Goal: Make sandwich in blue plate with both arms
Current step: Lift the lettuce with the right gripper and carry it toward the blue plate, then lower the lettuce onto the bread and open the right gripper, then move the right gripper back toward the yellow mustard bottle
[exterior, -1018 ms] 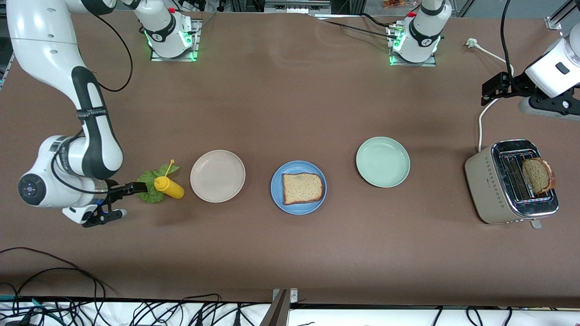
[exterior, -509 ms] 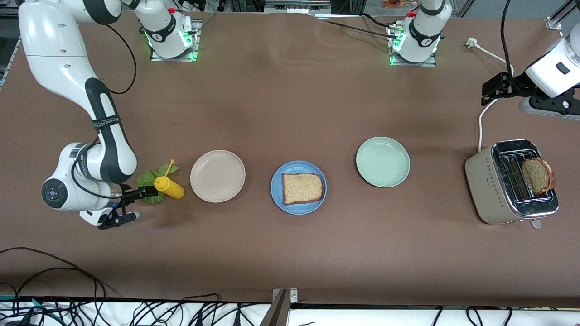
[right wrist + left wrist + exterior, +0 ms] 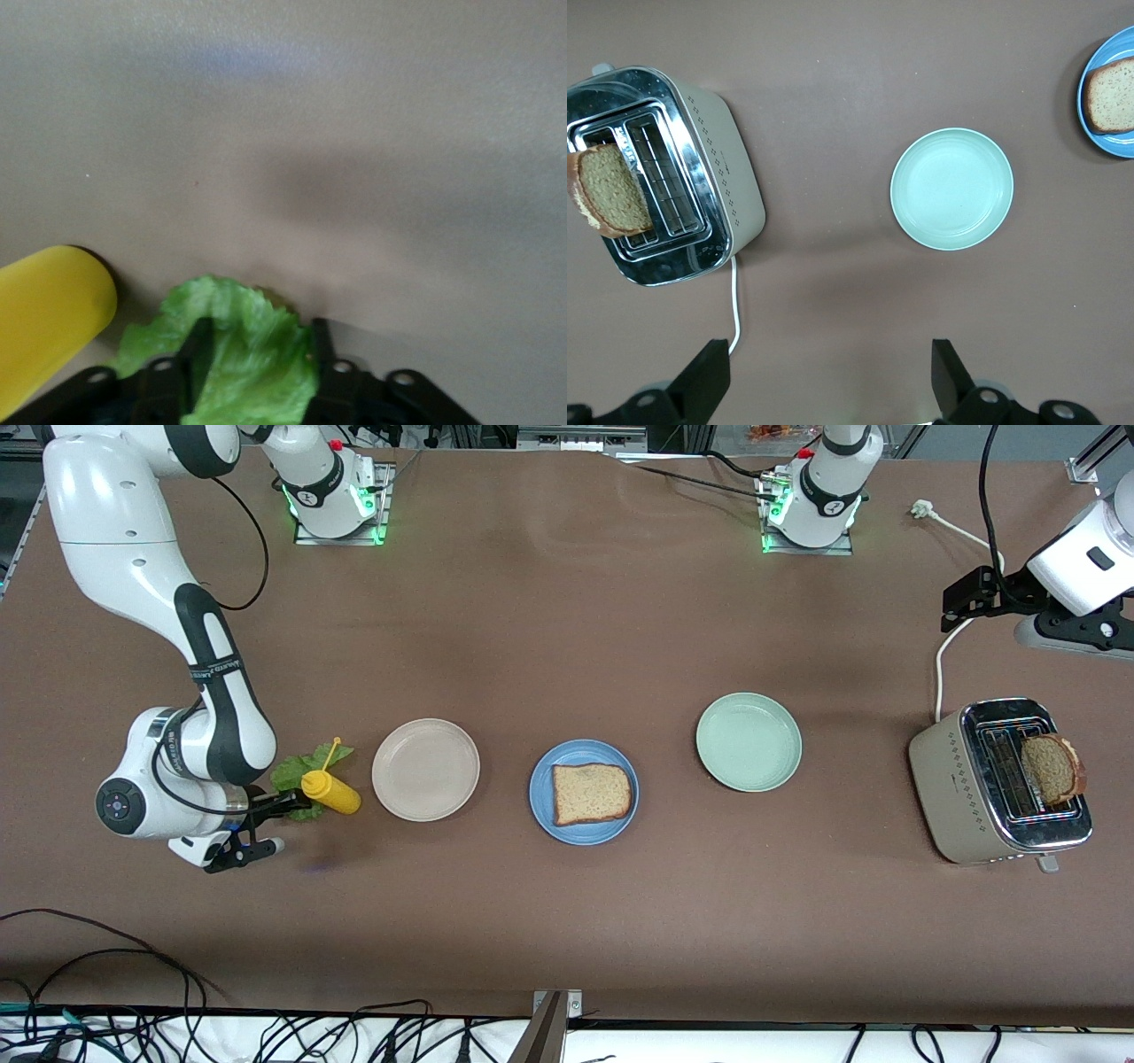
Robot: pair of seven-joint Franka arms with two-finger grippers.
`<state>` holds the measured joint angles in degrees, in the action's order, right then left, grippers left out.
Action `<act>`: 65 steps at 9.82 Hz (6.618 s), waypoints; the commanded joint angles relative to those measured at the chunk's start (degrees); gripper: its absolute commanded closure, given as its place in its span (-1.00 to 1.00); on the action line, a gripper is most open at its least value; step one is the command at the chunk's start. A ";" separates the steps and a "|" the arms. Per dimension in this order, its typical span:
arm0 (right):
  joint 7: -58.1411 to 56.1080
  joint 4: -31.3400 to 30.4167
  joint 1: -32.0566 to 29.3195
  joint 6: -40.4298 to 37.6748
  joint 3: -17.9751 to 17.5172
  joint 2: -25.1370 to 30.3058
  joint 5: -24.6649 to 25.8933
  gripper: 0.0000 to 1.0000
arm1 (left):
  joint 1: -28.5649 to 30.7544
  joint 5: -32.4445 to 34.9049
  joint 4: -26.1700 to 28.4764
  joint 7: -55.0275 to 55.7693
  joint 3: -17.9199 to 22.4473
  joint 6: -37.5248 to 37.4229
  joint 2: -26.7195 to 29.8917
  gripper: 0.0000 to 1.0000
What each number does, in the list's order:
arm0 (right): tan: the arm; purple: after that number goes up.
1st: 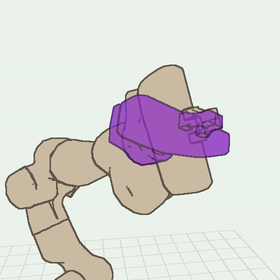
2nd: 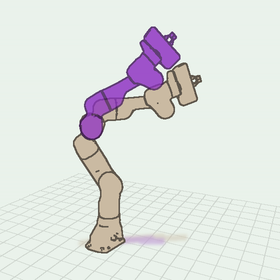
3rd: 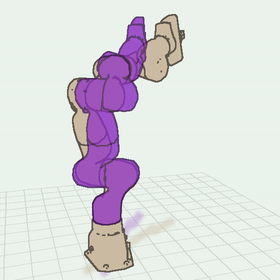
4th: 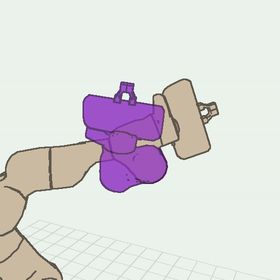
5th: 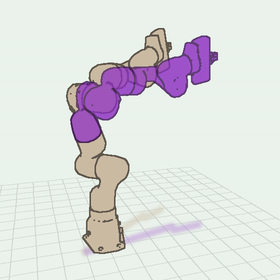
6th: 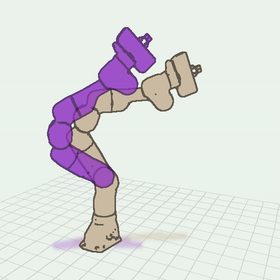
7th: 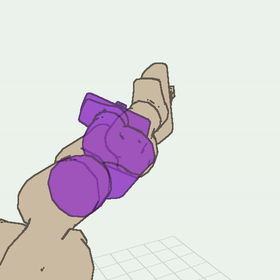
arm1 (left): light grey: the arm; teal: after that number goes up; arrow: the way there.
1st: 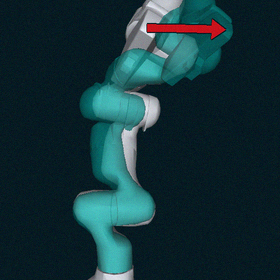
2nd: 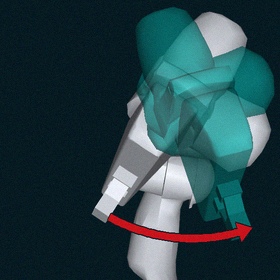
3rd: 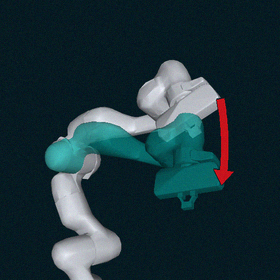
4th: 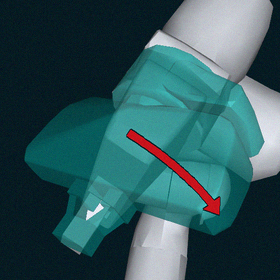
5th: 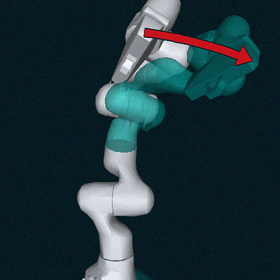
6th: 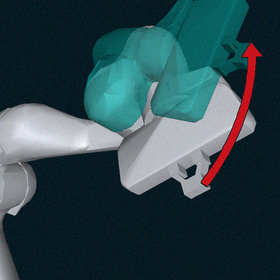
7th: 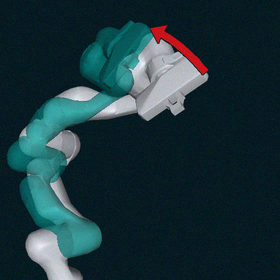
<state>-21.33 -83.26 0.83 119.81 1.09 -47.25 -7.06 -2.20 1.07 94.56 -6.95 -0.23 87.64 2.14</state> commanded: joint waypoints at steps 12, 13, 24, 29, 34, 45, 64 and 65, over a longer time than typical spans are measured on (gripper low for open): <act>-5.91 0.38 0.39 -17.49 -2.23 20.07 1.17 1.00 | 0.27 -0.19 0.98 -1.13 -0.03 0.69 0.85 -1.00; -5.92 0.38 1.27 -19.34 -2.23 21.83 1.60 1.00 | 0.27 -0.19 0.98 -1.13 -0.03 0.69 0.85 -1.00; 17.80 17.14 25.25 -24.81 10.94 10.81 -13.83 1.00 | 0.53 -0.37 0.98 -1.13 0.85 1.66 0.06 -1.00; 31.66 25.68 34.57 -23.14 14.20 0.60 -15.53 1.00 | 0.53 -0.28 0.89 -1.13 1.64 2.36 -0.56 -1.00; 55.05 28.94 40.03 -17.88 14.74 -4.42 -23.70 1.00 | 0.53 -0.37 0.80 -1.13 2.43 3.06 -1.00 -1.00; 56.71 35.81 40.84 -2.39 14.29 -15.59 -24.94 1.00 | 0.27 -0.10 0.72 -2.28 3.13 4.03 -1.79 -1.00; 8.45 18.76 33.02 -17.05 20.01 2.59 -16.94 -1.00 | -0.35 2.01 0.72 -1.49 1.99 4.12 -2.14 -1.00; 4.32 18.05 32.14 -18.98 20.01 4.26 -16.76 -1.00 | -0.35 2.01 0.72 -1.49 1.99 4.12 -2.14 -1.00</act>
<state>-8.55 -58.63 33.94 103.50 21.86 -49.55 -25.04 -2.28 1.85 94.95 -8.13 1.68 91.16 -0.35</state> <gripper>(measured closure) 0.000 0.000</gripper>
